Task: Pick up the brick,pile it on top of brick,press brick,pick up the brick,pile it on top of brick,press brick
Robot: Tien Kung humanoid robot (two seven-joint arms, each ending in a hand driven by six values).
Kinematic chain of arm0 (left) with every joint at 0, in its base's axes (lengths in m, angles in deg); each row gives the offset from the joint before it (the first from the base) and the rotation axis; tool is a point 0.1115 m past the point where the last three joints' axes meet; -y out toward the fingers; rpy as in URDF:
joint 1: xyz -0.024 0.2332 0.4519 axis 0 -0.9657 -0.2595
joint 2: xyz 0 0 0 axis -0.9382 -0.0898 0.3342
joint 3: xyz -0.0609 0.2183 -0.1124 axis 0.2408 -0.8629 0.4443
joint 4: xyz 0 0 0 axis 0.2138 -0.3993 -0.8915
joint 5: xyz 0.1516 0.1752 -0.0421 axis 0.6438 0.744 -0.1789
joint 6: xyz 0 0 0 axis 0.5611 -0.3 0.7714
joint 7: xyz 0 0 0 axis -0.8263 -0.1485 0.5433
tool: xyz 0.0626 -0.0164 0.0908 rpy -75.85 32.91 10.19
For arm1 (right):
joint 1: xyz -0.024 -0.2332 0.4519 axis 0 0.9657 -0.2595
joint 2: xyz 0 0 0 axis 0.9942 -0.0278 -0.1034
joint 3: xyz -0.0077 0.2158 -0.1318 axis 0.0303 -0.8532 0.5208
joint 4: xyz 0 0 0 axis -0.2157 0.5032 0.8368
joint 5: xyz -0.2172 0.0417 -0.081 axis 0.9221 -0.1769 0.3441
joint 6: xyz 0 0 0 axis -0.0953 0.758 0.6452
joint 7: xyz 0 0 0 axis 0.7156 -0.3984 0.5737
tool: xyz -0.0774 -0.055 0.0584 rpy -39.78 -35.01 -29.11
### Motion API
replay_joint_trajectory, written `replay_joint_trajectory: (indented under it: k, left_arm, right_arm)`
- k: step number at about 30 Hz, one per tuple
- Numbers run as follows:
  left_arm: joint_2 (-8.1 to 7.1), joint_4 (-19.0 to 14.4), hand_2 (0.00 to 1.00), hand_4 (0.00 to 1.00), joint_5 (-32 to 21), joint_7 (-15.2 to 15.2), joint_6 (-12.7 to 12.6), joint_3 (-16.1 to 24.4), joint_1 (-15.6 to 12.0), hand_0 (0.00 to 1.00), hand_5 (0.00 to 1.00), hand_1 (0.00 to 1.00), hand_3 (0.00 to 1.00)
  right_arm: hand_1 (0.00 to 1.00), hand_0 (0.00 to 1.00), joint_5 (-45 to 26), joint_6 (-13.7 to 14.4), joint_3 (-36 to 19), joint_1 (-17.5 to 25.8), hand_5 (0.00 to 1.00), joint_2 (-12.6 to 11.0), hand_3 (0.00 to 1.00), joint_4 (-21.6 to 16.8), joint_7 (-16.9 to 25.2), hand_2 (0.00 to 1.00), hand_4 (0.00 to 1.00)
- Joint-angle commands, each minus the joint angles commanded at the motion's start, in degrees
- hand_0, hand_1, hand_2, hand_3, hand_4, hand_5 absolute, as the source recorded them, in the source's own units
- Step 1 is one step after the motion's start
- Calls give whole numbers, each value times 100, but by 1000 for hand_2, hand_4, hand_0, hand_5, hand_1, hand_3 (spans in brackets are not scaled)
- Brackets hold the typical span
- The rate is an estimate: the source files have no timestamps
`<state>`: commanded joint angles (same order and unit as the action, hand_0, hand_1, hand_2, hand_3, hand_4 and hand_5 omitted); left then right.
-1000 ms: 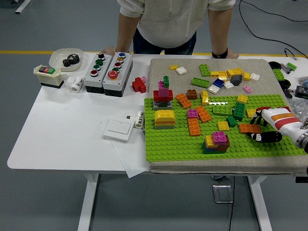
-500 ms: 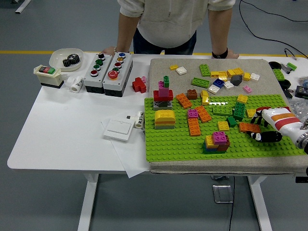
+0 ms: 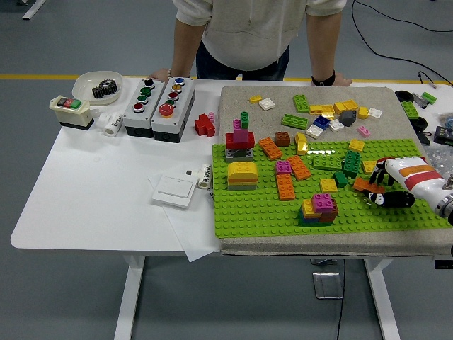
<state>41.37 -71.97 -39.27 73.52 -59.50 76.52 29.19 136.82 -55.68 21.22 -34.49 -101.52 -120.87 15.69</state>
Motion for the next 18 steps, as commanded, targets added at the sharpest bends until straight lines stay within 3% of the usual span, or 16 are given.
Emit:
replay_joint_trajectory:
  k: [18]
  left_arm:
    - [1,4,809,678,124,-34,8,71,-32,847,682,816,595]
  right_arm:
    - [386,186,72,72,-22,97,438,-71,514,-159,48,487,691]
